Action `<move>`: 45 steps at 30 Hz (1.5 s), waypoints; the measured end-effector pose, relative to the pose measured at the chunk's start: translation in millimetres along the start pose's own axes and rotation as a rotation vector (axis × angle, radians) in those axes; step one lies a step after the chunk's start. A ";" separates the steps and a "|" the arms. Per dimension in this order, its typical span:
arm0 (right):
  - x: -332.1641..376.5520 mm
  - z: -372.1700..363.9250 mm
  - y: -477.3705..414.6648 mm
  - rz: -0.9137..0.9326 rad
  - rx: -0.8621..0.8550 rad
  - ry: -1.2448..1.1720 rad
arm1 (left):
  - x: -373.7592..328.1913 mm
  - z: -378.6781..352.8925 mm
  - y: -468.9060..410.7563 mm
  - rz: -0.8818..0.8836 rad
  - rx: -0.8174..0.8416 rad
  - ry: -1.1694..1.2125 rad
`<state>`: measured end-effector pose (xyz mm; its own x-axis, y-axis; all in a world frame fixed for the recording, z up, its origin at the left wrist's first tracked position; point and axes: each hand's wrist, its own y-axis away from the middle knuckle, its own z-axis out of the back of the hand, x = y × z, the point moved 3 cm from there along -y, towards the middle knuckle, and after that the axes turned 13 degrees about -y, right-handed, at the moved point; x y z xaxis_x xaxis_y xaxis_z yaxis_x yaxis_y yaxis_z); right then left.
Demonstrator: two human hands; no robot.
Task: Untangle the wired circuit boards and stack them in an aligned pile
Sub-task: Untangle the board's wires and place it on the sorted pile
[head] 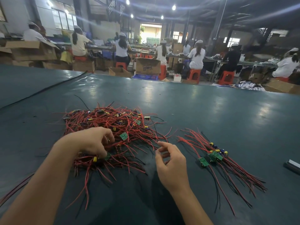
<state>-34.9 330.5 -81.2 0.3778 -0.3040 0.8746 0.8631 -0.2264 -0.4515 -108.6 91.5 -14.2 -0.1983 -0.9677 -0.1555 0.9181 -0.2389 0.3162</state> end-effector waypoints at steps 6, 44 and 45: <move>0.7 -0.1 -0.1 0.001 -0.006 -0.002 | -5.9 -10.3 -1.2 0.022 0.016 -0.191; 11.8 9.1 -2.0 -0.007 -0.350 -0.348 | -96.6 -4.7 -6.1 -0.189 -0.454 1.232; 11.2 8.6 -4.2 -0.069 -0.323 -0.388 | -100.8 -14.4 -10.1 -0.129 -0.309 1.325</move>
<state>-31.4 335.9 -68.0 0.4729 0.0738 0.8780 0.7661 -0.5267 -0.3683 -92.9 192.6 -15.2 0.0266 -0.0972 -0.9949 0.9915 -0.1243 0.0386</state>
